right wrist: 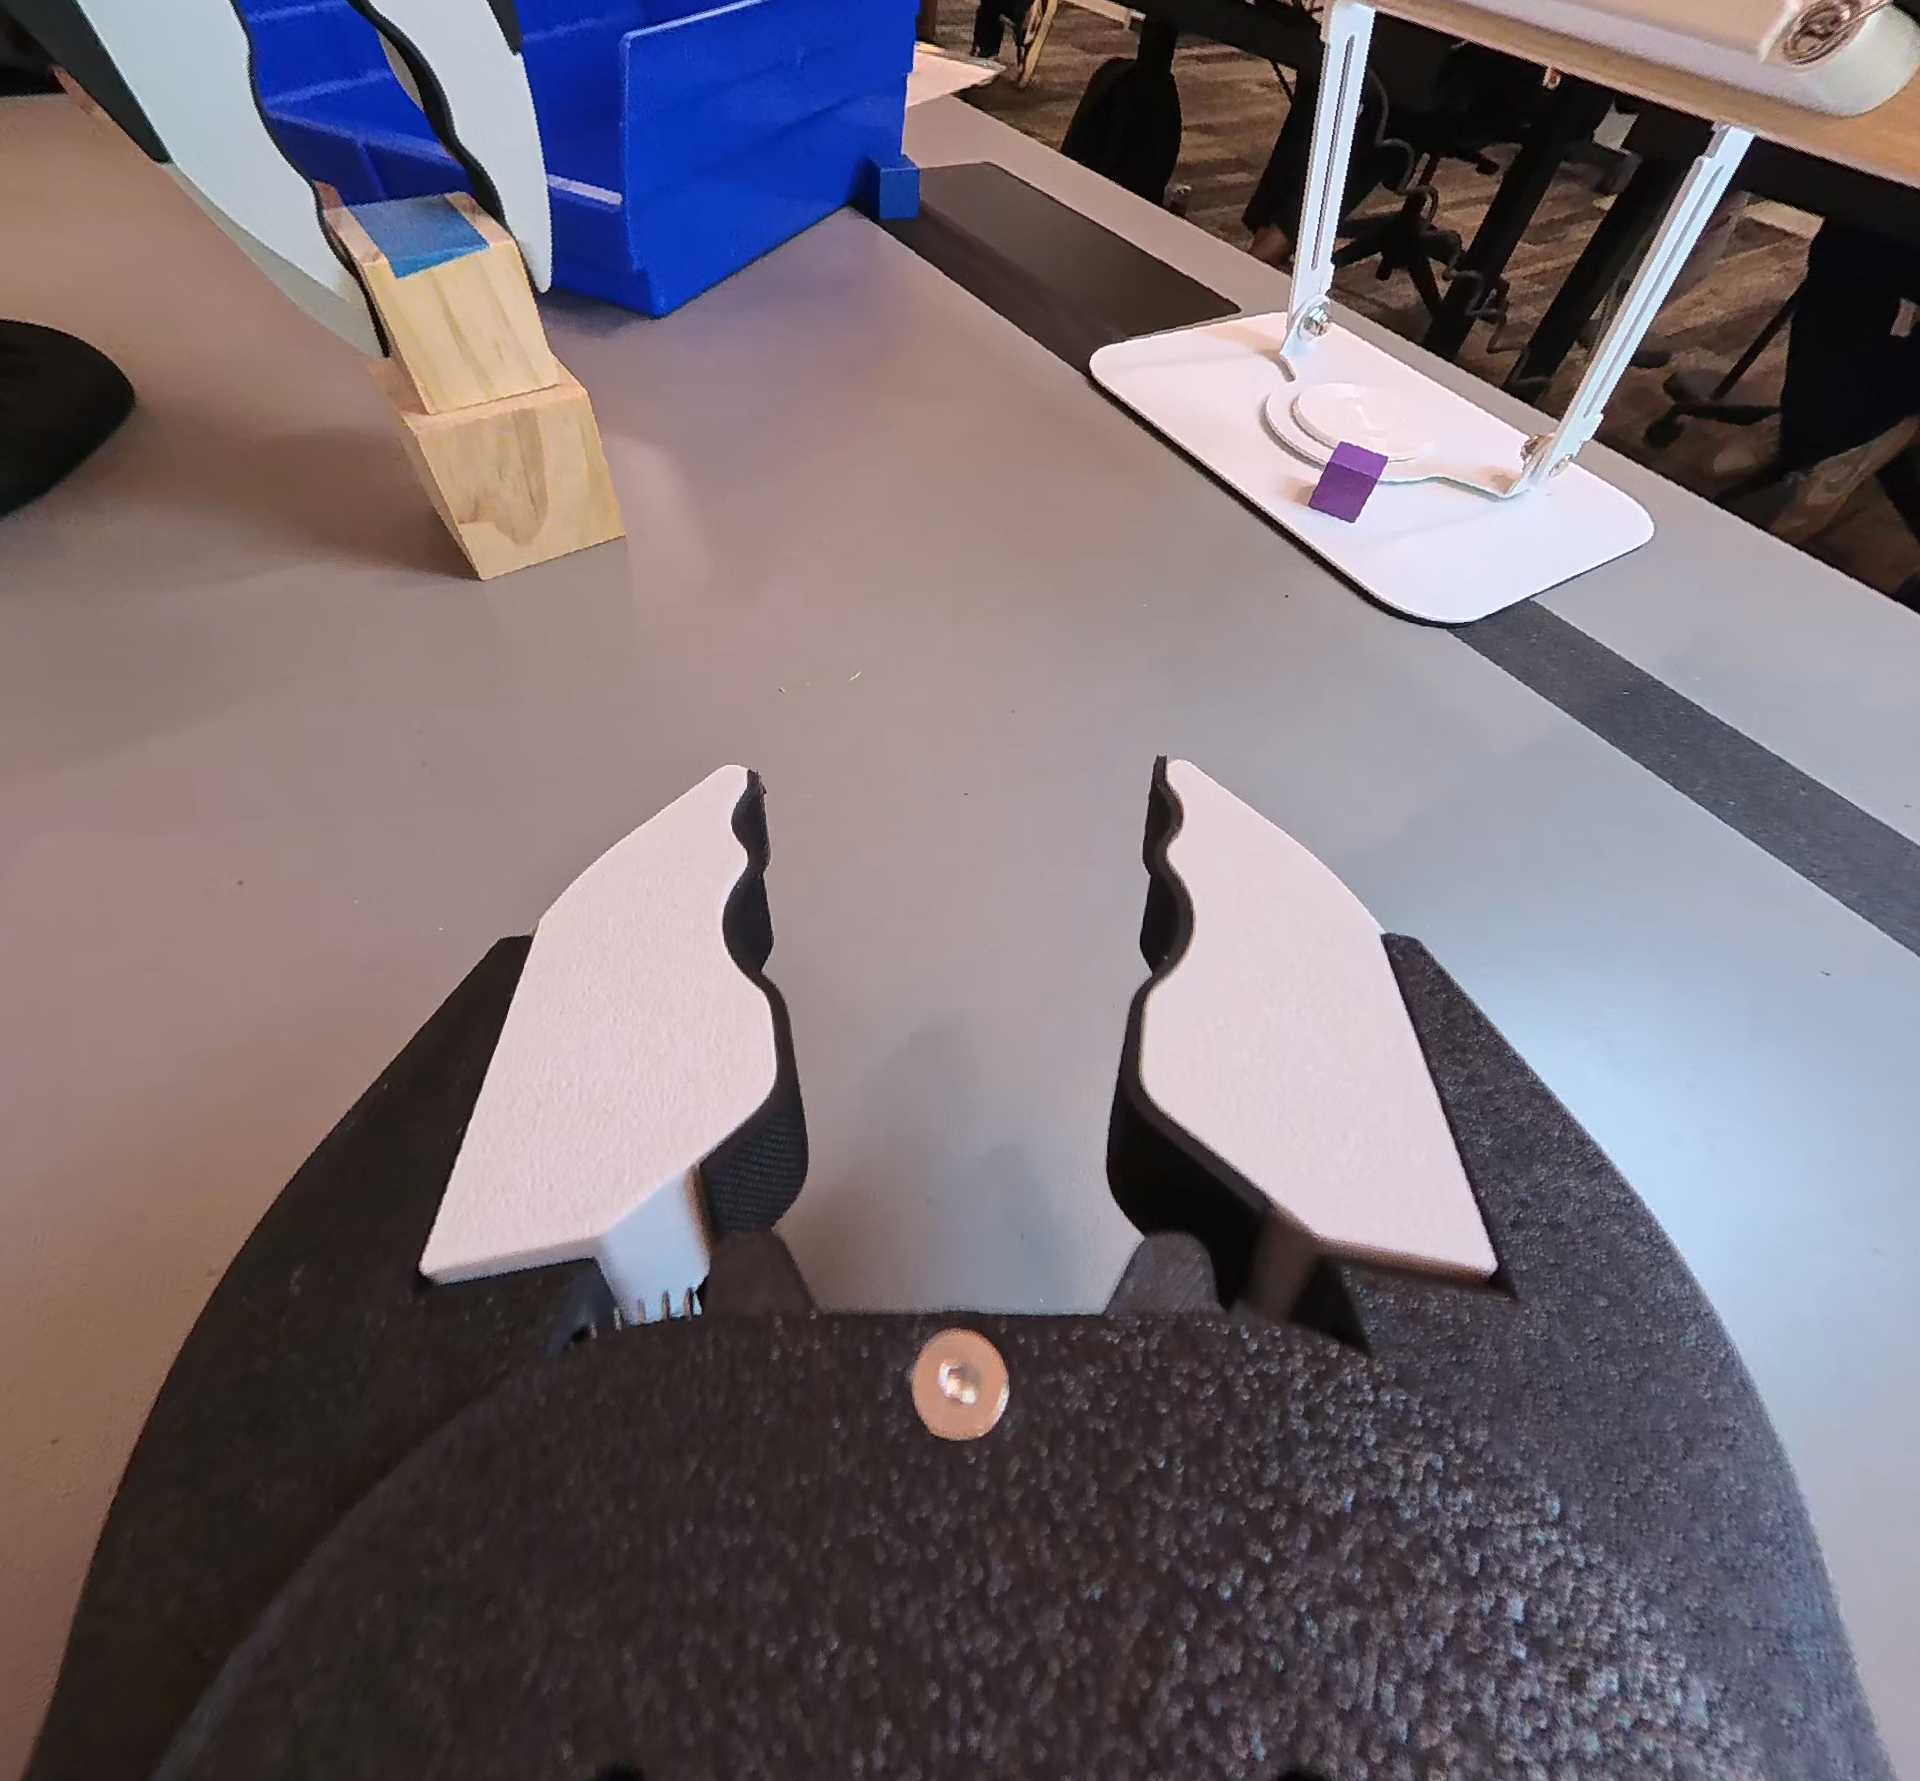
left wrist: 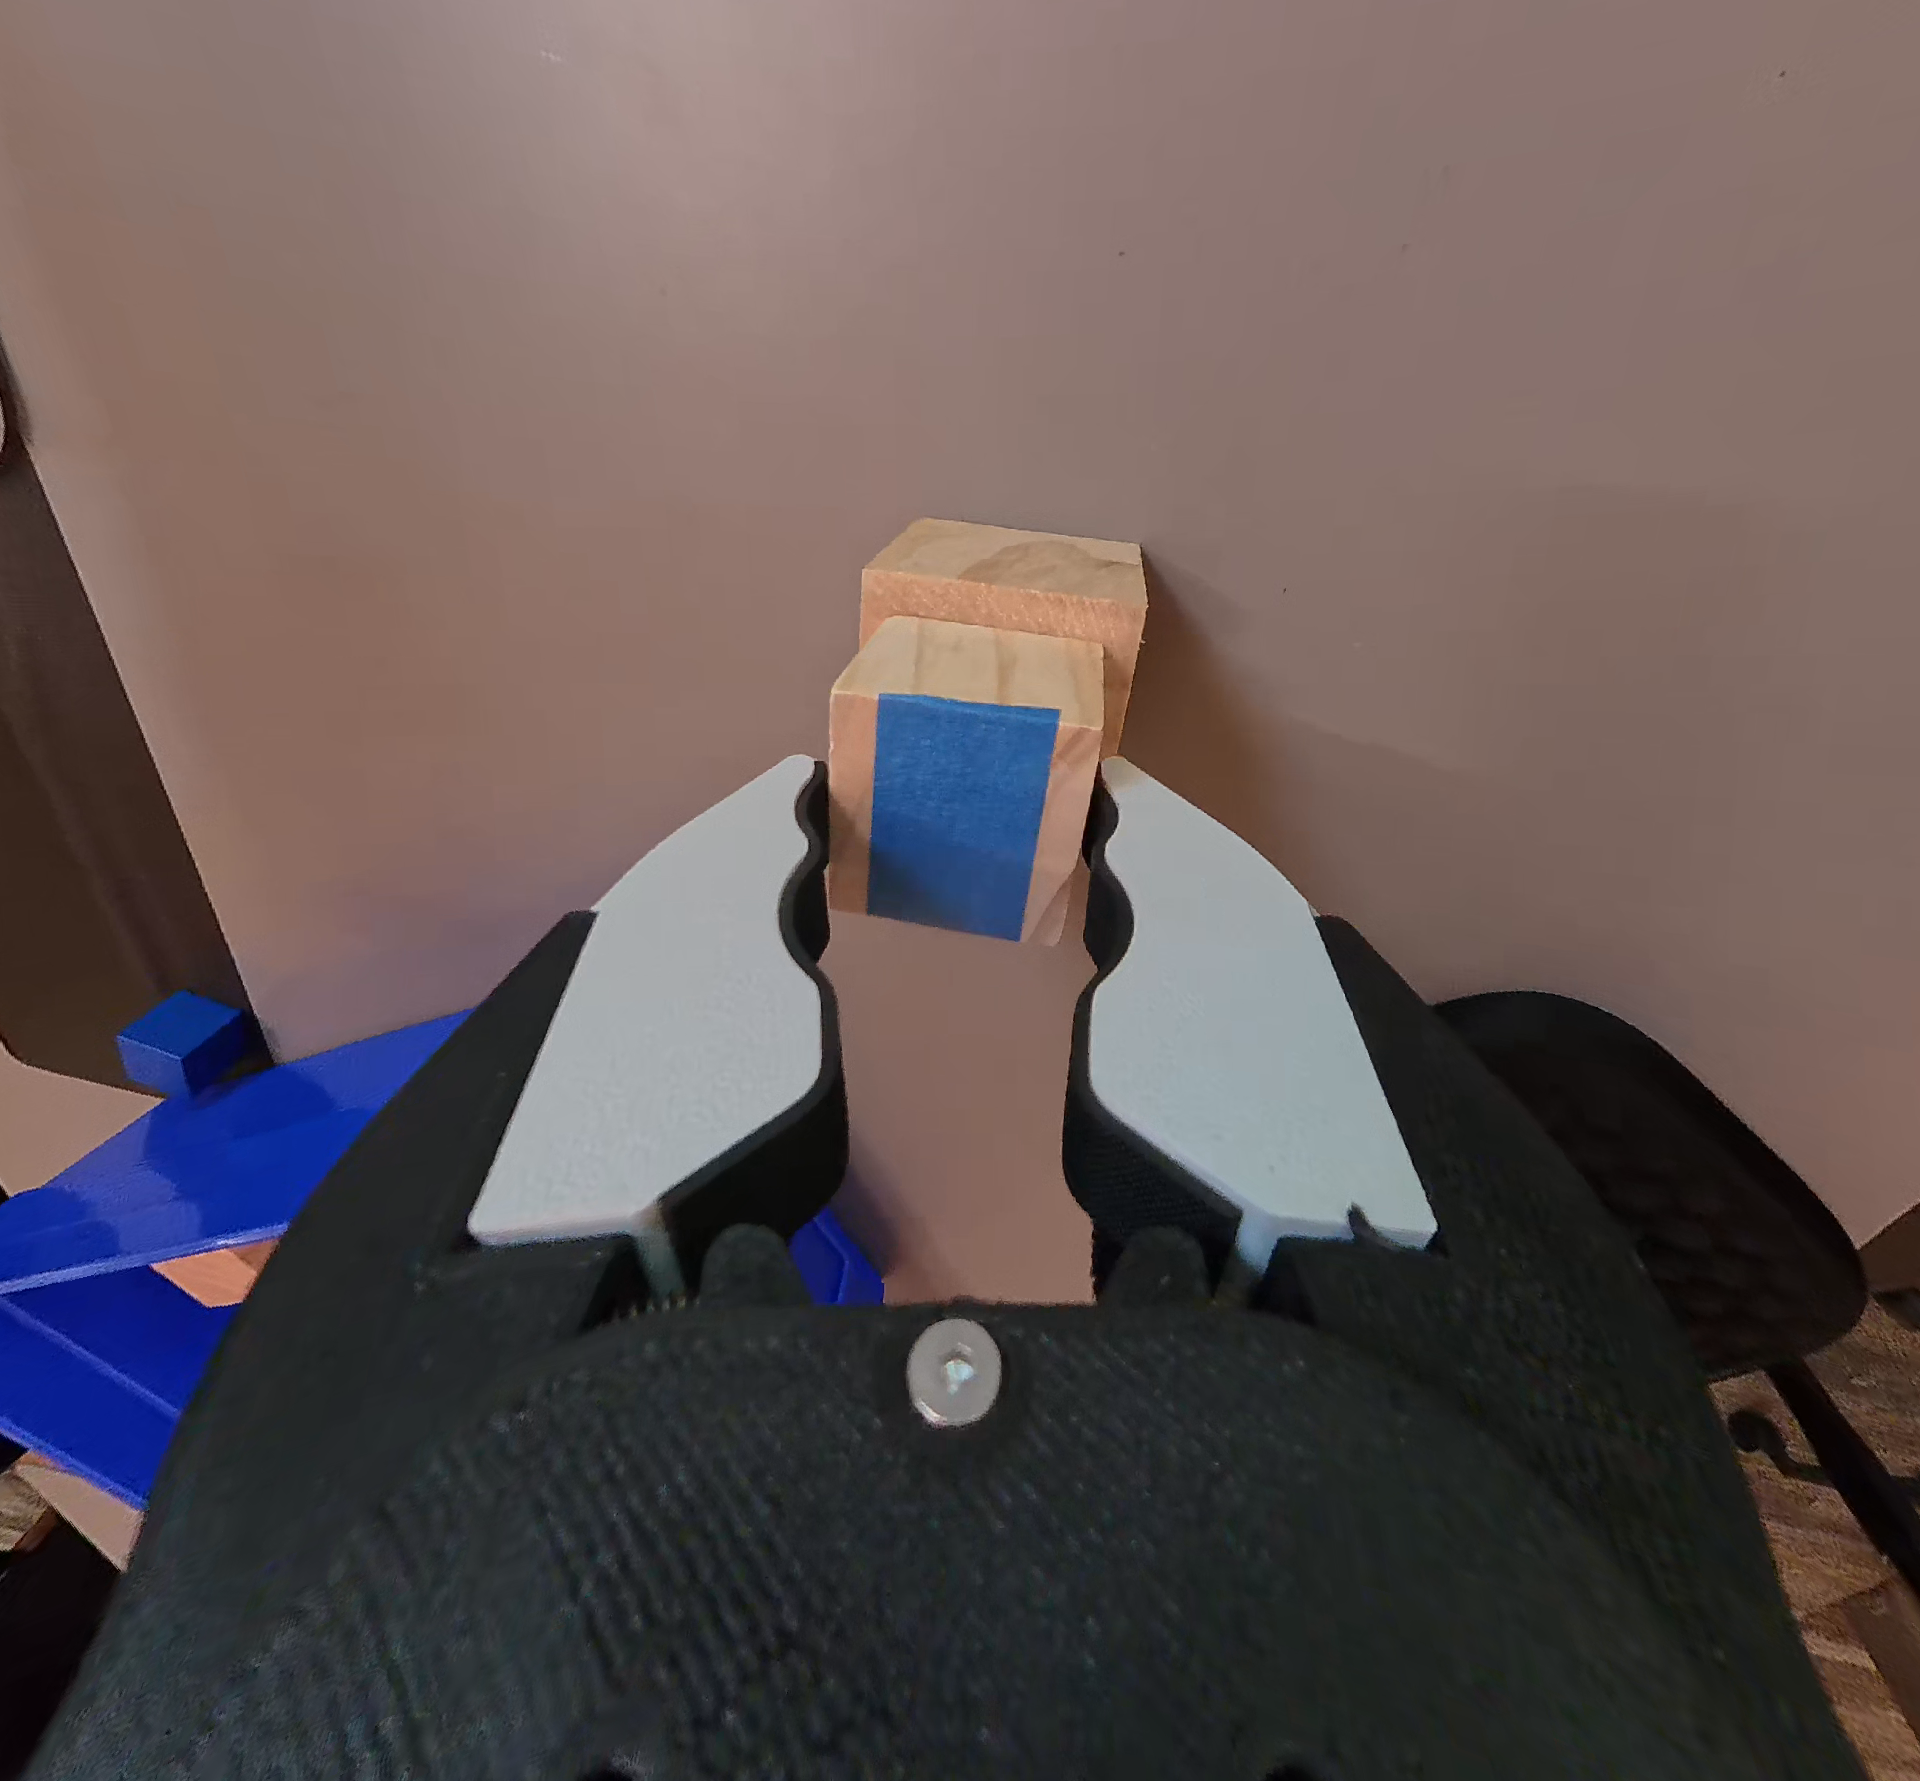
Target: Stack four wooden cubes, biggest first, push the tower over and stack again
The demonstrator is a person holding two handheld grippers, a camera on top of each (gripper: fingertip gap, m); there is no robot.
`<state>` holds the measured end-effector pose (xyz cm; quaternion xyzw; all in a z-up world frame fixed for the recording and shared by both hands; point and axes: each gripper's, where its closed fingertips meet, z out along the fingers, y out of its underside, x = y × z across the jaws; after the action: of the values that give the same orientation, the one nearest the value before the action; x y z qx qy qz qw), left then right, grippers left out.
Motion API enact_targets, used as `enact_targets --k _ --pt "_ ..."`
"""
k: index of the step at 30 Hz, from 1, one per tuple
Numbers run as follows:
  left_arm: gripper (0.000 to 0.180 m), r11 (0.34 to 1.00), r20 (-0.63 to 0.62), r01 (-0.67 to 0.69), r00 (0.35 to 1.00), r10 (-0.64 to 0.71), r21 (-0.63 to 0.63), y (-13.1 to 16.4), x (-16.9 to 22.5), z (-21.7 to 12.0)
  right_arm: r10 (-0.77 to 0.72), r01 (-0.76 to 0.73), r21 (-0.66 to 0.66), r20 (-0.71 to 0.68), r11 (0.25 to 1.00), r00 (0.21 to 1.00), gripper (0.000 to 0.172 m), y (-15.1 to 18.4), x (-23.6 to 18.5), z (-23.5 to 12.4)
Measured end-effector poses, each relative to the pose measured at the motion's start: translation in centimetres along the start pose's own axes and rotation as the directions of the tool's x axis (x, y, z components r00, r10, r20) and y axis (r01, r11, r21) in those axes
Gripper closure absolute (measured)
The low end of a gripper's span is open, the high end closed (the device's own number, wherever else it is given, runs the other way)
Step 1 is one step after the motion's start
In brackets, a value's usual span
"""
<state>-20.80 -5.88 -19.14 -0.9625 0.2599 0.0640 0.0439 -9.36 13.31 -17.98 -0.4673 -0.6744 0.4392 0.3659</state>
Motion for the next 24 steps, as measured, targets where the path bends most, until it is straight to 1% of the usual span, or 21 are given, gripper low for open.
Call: enact_targets --k 24 --pt "0.132 1.0 -0.004 -0.004 1.0 0.004 0.031 -0.38 -0.01 0.14 0.006 -0.006 -0.015 0.006 1.0 1.0 0.102 0.42 -0.04 0.24"
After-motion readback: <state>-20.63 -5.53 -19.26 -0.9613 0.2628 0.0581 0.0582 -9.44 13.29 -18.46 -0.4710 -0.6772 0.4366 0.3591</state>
